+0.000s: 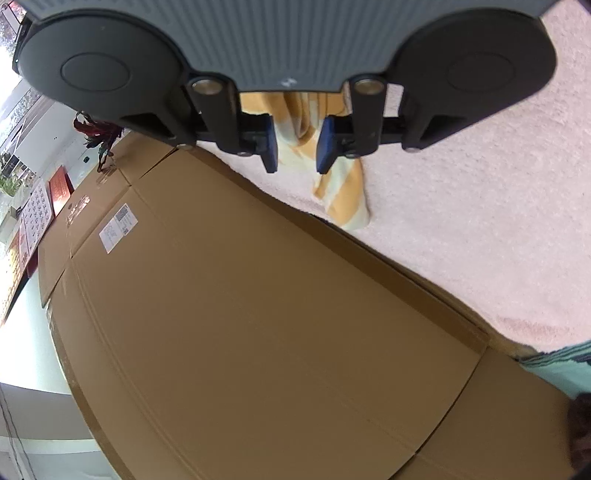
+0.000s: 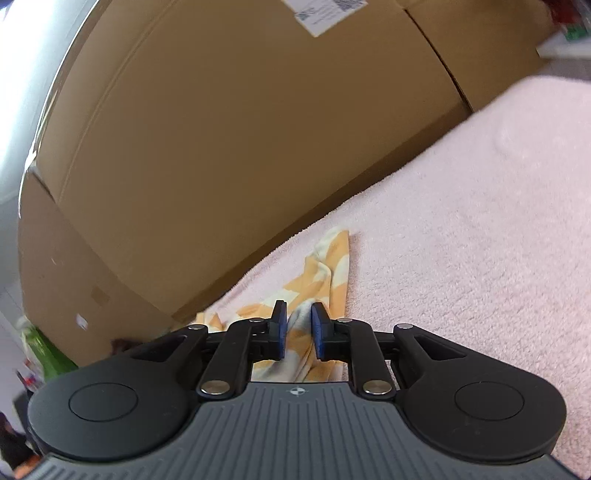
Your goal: Fold clothes
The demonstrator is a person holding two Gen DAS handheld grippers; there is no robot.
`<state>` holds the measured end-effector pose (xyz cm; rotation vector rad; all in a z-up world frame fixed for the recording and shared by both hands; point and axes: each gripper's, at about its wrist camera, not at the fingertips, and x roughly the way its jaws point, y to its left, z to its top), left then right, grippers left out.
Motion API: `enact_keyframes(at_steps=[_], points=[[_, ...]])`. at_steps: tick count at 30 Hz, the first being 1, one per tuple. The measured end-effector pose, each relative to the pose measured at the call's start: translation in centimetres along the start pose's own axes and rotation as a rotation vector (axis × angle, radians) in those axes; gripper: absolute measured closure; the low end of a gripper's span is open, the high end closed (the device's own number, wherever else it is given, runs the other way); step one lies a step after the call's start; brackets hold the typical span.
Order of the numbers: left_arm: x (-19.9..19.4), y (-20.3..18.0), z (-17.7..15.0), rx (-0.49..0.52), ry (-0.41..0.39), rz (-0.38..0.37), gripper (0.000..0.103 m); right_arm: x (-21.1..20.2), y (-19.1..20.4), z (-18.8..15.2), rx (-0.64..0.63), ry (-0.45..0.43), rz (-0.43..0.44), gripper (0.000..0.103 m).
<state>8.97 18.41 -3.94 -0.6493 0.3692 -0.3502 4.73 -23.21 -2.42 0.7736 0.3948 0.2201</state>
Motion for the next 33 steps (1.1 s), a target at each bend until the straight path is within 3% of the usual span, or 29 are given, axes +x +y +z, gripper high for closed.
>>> enact_keyframes(at_steps=[1, 4, 6, 8, 10, 12, 15, 17, 18, 19, 22, 25, 30, 32, 33], points=[[-0.2, 0.1, 0.0, -0.002, -0.012, -0.003, 0.073, -0.3, -0.7, 0.1, 0.043, -0.016, 0.018, 0.08], [-0.8, -0.4, -0.2, 0.039, -0.029, -0.028, 0.063, -2.8, -2.8, 0.1, 0.153, -0.142, 0.098, 0.064], [-0.7, -1.2, -0.5, 0.083, -0.01, -0.05, 0.05, -4.6, -4.0, -0.2, 0.229, -0.221, 0.126, 0.061], [-0.5, -1.6, -0.6, 0.1, 0.011, -0.07, 0.035, -5.2, -4.3, -0.4, 0.247, -0.229, 0.117, 0.061], [0.3, -1.5, -0.7, 0.085, 0.068, -0.074, 0.029, -5.2, -3.9, -0.5, 0.223, -0.209, 0.1, 0.058], [1.4, -1.2, -0.8, 0.057, 0.159, -0.063, 0.032, -4.4, -2.6, -0.5, 0.14, -0.152, 0.062, 0.055], [1.5, -1.4, -1.0, 0.078, 0.174, -0.07, 0.049, -2.2, -1.2, -0.6, 0.063, -0.039, 0.046, 0.054], [1.1, -1.9, -1.2, 0.111, 0.161, -0.081, 0.071, -1.3, -0.5, -0.6, 0.018, 0.032, 0.043, 0.061], [1.0, -2.1, -1.2, 0.12, 0.154, -0.074, 0.077, -1.1, -0.1, -0.7, -0.012, 0.045, 0.025, 0.078], [0.8, -2.0, -1.2, 0.12, 0.143, -0.068, 0.084, -1.0, 0.4, -0.8, -0.043, 0.057, 0.006, 0.084], [-0.6, -1.7, -1.1, 0.105, 0.061, -0.064, 0.095, -1.7, 1.2, -1.0, -0.1, 0.029, 0.042, 0.087], [-1.2, -1.2, -1.0, 0.068, 0.031, -0.044, 0.095, -1.6, 0.9, -1.1, -0.089, 0.047, 0.096, 0.087], [-0.1, -0.9, -0.8, 0.037, 0.088, 0.021, 0.093, -0.1, 1.2, 0.0, -0.083, 0.046, -0.001, 0.087], [0.3, -0.7, -0.7, 0.023, 0.104, 0.06, 0.083, 0.4, 0.8, 0.2, -0.041, 0.038, -0.079, 0.082], [0.2, -0.5, -0.7, 0.017, 0.102, 0.065, 0.082, 0.5, 0.3, 0.1, -0.012, 0.041, -0.085, 0.081]])
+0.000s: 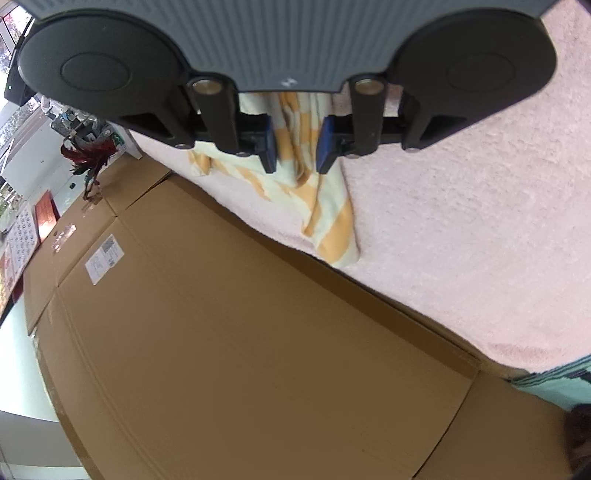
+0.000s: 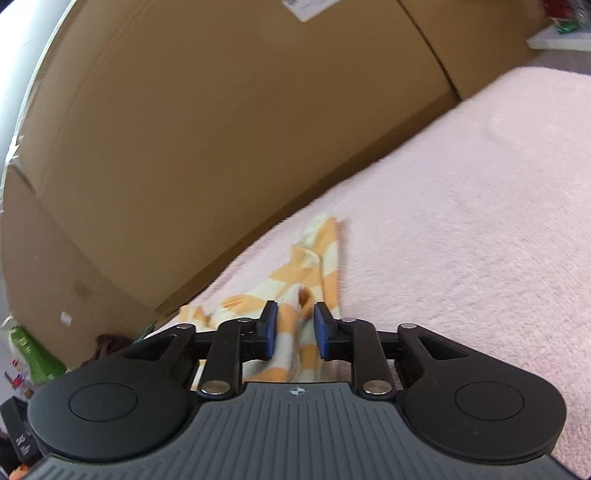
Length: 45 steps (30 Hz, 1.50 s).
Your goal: Fold clothes
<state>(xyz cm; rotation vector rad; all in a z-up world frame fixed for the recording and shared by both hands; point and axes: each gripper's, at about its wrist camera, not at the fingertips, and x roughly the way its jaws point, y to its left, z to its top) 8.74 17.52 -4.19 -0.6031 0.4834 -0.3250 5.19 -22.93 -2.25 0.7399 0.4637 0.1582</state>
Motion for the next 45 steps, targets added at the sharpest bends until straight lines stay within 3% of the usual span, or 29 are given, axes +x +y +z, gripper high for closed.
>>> enact_keyframes(at_steps=[3, 5, 8, 9, 10, 11, 13, 16, 17, 18, 19, 22, 23, 27, 30, 32, 33, 36, 38, 40, 44, 45], points=[[-0.5, 0.0, -0.1, 0.008, -0.028, -0.002, 0.082, -0.4, -1.2, 0.0, 0.068, -0.006, 0.059, 0.078], [-1.0, -0.9, -0.2, 0.065, -0.056, 0.029, 0.082, -1.7, -2.4, -0.2, 0.13, -0.084, 0.106, 0.071], [-1.4, -4.4, -0.7, 0.255, -0.078, 0.045, 0.08, -3.7, -3.1, -0.7, 0.163, -0.205, 0.116, 0.071], [-1.5, -5.6, -0.9, 0.3, -0.087, 0.022, 0.072, -4.1, -3.0, -0.8, 0.155, -0.231, 0.12, 0.072], [-1.4, -6.7, -1.0, 0.335, -0.09, -0.008, 0.048, -4.3, -2.7, -0.9, 0.134, -0.241, 0.14, 0.073], [-1.2, -7.7, -1.1, 0.362, -0.09, -0.044, 0.033, -4.5, -2.5, -0.9, 0.112, -0.25, 0.161, 0.073], [-0.6, -9.6, -1.3, 0.425, -0.089, -0.1, 0.032, -4.5, -2.0, -1.0, 0.075, -0.231, 0.219, 0.074], [2.0, -10.4, -2.2, 0.494, -0.022, -0.038, 0.028, -3.7, -1.3, -1.0, 0.029, -0.123, 0.331, 0.074], [3.2, -9.9, -2.4, 0.485, 0.023, -0.003, 0.028, -3.3, -0.8, -1.0, -0.001, -0.069, 0.346, 0.074], [4.4, -8.9, -2.3, 0.427, 0.097, 0.023, 0.029, -3.0, -0.3, -1.1, -0.033, -0.017, 0.358, 0.071], [4.8, -7.9, -2.0, 0.366, 0.121, 0.016, 0.03, -2.4, 0.4, -1.3, -0.076, 0.038, 0.357, 0.068], [4.0, -6.0, -1.6, 0.261, 0.09, -0.03, 0.032, -1.5, 0.7, -1.4, -0.068, 0.092, 0.263, 0.067], [3.8, -5.9, -1.7, 0.255, 0.086, -0.03, 0.032, -1.2, -0.1, -1.2, -0.003, 0.083, 0.245, 0.07], [3.8, -6.0, -1.8, 0.265, 0.085, -0.021, 0.032, -1.3, -3.5, -1.0, 0.217, 0.028, 0.179, 0.101], [3.4, -5.5, -1.6, 0.245, 0.081, -0.032, 0.032, -1.8, -2.7, -1.3, 0.165, -0.006, 0.127, 0.103], [3.6, -5.6, -1.4, 0.23, 0.08, -0.047, 0.031, -3.2, -2.1, -1.6, 0.137, -0.11, 0.013, 0.076], [3.8, -5.6, -1.3, 0.222, 0.079, -0.055, 0.03, -4.1, -2.1, -1.8, 0.145, -0.169, -0.042, 0.072], [4.0, -5.7, -1.2, 0.21, 0.085, -0.091, 0.02, -6.1, -1.3, -1.7, 0.105, -0.222, 0.108, 0.073], [4.0, -5.9, -1.3, 0.219, 0.086, -0.09, 0.018, -6.0, 1.2, -1.6, 0.019, -0.171, 0.192, 0.071], [3.9, -6.0, -1.3, 0.222, 0.084, -0.09, 0.018, -4.4, 4.1, -1.7, -0.046, -0.086, 0.204, 0.071], [3.9, -6.0, -1.3, 0.221, 0.081, -0.087, 0.018, 1.4, 4.9, -2.2, -0.001, 0.064, 0.118, 0.071], [3.9, -6.0, -1.3, 0.22, 0.081, -0.088, 0.018, 2.9, 4.0, -2.1, 0.028, 0.104, 0.104, 0.086]])
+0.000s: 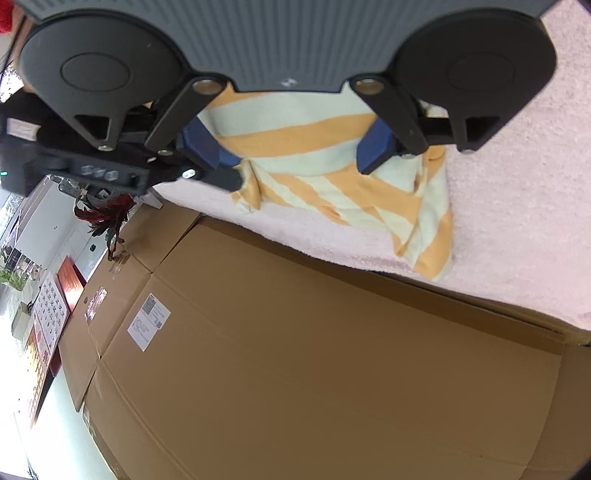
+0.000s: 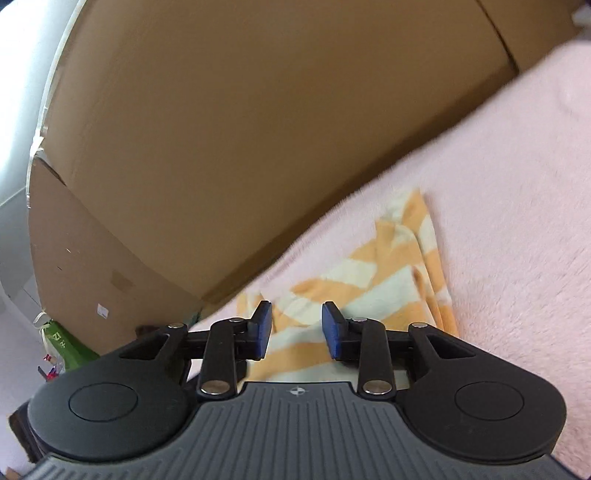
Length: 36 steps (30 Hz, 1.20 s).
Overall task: Fold clothes
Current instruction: 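Pinch the shirt edge with the right gripper while the left gripper hovers open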
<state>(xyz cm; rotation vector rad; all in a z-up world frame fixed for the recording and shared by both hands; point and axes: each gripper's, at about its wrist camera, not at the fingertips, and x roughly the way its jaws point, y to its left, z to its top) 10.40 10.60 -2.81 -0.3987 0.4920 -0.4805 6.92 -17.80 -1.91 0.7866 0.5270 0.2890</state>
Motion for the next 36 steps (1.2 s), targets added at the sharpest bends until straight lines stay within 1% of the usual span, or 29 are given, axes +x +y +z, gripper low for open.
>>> enact_keyframes(at_steps=[1, 3, 6, 7, 10, 13, 15, 17, 18, 19, 21, 23, 24, 26, 28, 29, 30, 31, 32, 33, 34, 35, 36], points=[[0.0, 0.1, 0.0, -0.003, -0.001, -0.003, 0.018, 0.2, -0.7, -0.1, -0.003, -0.027, -0.025, 0.103], [-0.1, 0.2, 0.0, -0.01, -0.002, -0.009, 0.018, 0.0, -1.4, -0.2, -0.016, -0.065, -0.038, 0.103], [0.0, 0.2, 0.0, -0.009, 0.0, -0.009, 0.018, -0.4, -2.1, -0.4, 0.026, -0.08, -0.03, 0.103], [0.0, 0.2, 0.0, -0.009, 0.0, -0.009, 0.018, -0.6, -2.0, -0.4, 0.03, -0.093, -0.041, 0.103], [0.0, 0.2, 0.0, -0.008, 0.002, -0.009, 0.018, -1.0, -3.1, -0.4, 0.105, -0.136, -0.039, 0.103], [0.1, 0.2, 0.0, -0.007, 0.003, -0.009, 0.017, -1.5, -5.1, -0.5, 0.24, -0.162, 0.008, 0.103], [0.1, 0.1, 0.0, -0.001, 0.005, -0.005, 0.017, -2.0, -5.4, -0.6, 0.259, -0.194, 0.011, 0.103], [0.1, -0.1, 0.0, 0.01, 0.008, 0.004, 0.017, -3.7, -4.5, -1.3, 0.194, -0.314, -0.017, 0.092], [0.2, -0.3, -0.1, 0.021, 0.012, 0.011, 0.017, -4.5, -3.5, -1.7, 0.116, -0.366, -0.01, 0.089], [0.3, -0.5, -0.1, 0.037, 0.016, 0.022, 0.016, -5.3, -2.5, -2.1, 0.034, -0.417, -0.001, 0.089], [0.5, -1.3, -0.2, 0.085, 0.031, 0.049, 0.014, -4.9, -1.5, -2.5, -0.036, -0.33, 0.069, 0.087], [0.8, -2.1, -0.4, 0.136, 0.046, 0.079, 0.012, -2.8, -1.5, -2.6, -0.008, -0.172, 0.081, 0.079], [1.0, -2.5, -0.5, 0.162, 0.054, 0.097, 0.012, -2.4, -1.9, -2.5, 0.016, -0.147, 0.075, 0.077], [1.3, -3.3, -0.7, 0.213, 0.067, 0.137, 0.012, -1.7, -2.5, -2.3, 0.067, -0.107, 0.059, 0.08], [1.5, -3.9, -0.9, 0.249, 0.072, 0.169, 0.013, -2.3, -3.8, -2.4, 0.165, -0.156, 0.02, 0.098], [1.5, -4.0, -1.0, 0.259, 0.07, 0.183, 0.016, -2.6, -4.4, -2.5, 0.214, -0.183, 0.0, 0.101], [1.5, -4.1, -1.0, 0.265, 0.064, 0.2, 0.019, -2.6, -4.5, -2.7, 0.226, -0.188, 0.002, 0.102], [1.4, -4.1, -1.1, 0.269, 0.056, 0.217, 0.029, -2.5, -4.5, -2.9, 0.233, -0.192, 0.007, 0.101], [1.2, -4.2, -1.1, 0.272, 0.046, 0.23, 0.036, -2.5, -4.6, -3.1, 0.241, -0.196, 0.012, 0.101], [0.9, -4.4, -1.2, 0.279, 0.038, 0.237, 0.04, -2.4, -4.1, -3.2, 0.212, -0.204, 0.002, 0.099], [0.4, -4.6, -1.4, 0.292, 0.033, 0.248, 0.047, -2.4, -3.6, -3.3, 0.179, -0.211, -0.01, 0.093], [-0.1, -4.7, -1.6, 0.306, 0.025, 0.271, 0.056, -2.3, -3.2, -3.4, 0.154, -0.211, -0.01, 0.092], [-0.7, -4.8, -1.9, 0.319, 0.017, 0.296, 0.057, -2.2, -3.0, -3.6, 0.146, -0.212, -0.014, 0.091]])
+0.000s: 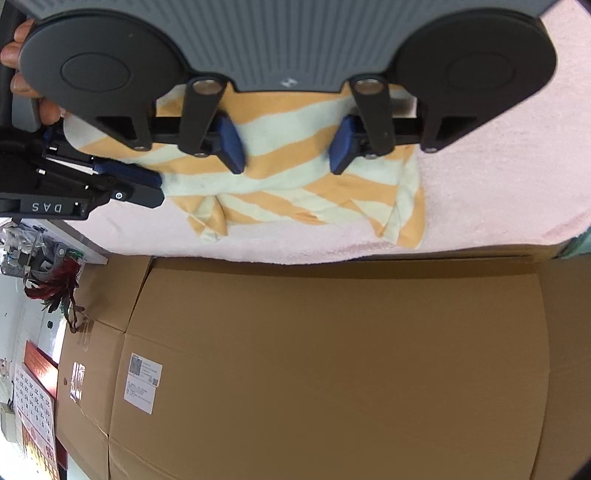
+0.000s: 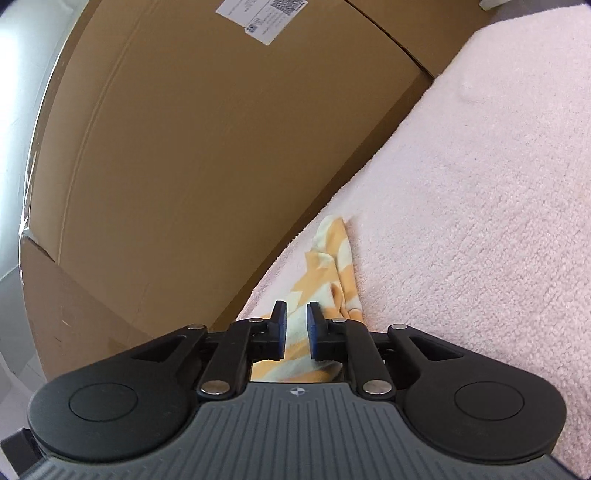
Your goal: Fold clothes
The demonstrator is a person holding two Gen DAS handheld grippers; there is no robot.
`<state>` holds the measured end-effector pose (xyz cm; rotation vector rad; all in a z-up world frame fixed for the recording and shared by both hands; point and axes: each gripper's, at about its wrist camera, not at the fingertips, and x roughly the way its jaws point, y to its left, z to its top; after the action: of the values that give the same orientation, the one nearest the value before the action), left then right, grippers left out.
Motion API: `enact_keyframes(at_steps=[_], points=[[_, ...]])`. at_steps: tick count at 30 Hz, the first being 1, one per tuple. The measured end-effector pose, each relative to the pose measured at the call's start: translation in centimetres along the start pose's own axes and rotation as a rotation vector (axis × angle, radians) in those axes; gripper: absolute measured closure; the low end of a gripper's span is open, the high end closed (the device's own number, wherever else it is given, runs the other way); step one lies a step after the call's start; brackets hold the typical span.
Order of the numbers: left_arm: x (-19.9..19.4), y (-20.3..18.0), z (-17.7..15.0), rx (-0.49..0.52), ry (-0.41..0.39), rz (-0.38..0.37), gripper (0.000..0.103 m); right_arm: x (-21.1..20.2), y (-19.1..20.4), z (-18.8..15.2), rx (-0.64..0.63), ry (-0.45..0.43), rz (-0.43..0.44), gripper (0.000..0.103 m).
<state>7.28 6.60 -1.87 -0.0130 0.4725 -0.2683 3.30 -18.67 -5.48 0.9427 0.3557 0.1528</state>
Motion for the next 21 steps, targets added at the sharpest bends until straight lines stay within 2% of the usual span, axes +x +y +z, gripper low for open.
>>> enact_keyframes(at_steps=[3, 7, 9, 10, 12, 13, 15, 16, 18, 19, 20, 21], points=[[-0.9, 2.0, -0.6, -0.058, -0.004, 0.002, 0.057, 0.0, -0.8, 0.2, 0.038, -0.002, 0.014, 0.091], [-2.1, 5.5, -1.2, -0.213, -0.04, -0.09, 0.058, 0.2, -1.9, 1.5, 0.075, 0.001, 0.031, 0.091], [-2.4, 6.2, -1.5, -0.229, -0.038, -0.064, 0.079, 0.3, -1.8, 1.5, 0.068, -0.001, 0.031, 0.089], [-2.4, 6.4, -1.6, -0.229, -0.026, -0.039, 0.093, 0.0, -1.6, 1.6, 0.058, -0.005, 0.029, 0.089], [-2.3, 6.9, -1.9, -0.254, -0.01, -0.026, 0.097, -0.7, -1.2, 1.6, 0.033, -0.016, 0.026, 0.088], [-2.4, 7.0, -1.9, -0.263, -0.012, -0.026, 0.096, -0.9, -1.0, 1.6, 0.017, -0.027, 0.035, 0.083], [-2.3, 6.6, -1.9, -0.249, -0.012, -0.009, 0.096, -1.6, -0.5, 1.5, -0.03, -0.054, 0.098, 0.083], [-2.3, 6.3, -1.8, -0.235, -0.014, -0.001, 0.098, -1.8, 0.0, 1.3, -0.065, -0.05, 0.135, 0.083], [-2.3, 5.6, -1.8, -0.197, -0.013, 0.015, 0.098, -1.0, 0.7, 1.0, -0.115, 0.027, 0.188, 0.08], [-2.2, 5.4, -1.7, -0.188, -0.005, 0.025, 0.094, -0.5, 0.9, 0.9, -0.13, 0.078, 0.202, 0.066], [-2.0, 5.3, -1.7, -0.186, 0.008, 0.036, 0.067, 0.1, 1.2, 0.8, -0.146, 0.129, 0.216, 0.057], [-1.8, 5.4, -1.6, -0.195, 0.028, 0.049, 0.046, 0.2, 1.4, 0.6, -0.152, 0.133, 0.198, 0.055]])
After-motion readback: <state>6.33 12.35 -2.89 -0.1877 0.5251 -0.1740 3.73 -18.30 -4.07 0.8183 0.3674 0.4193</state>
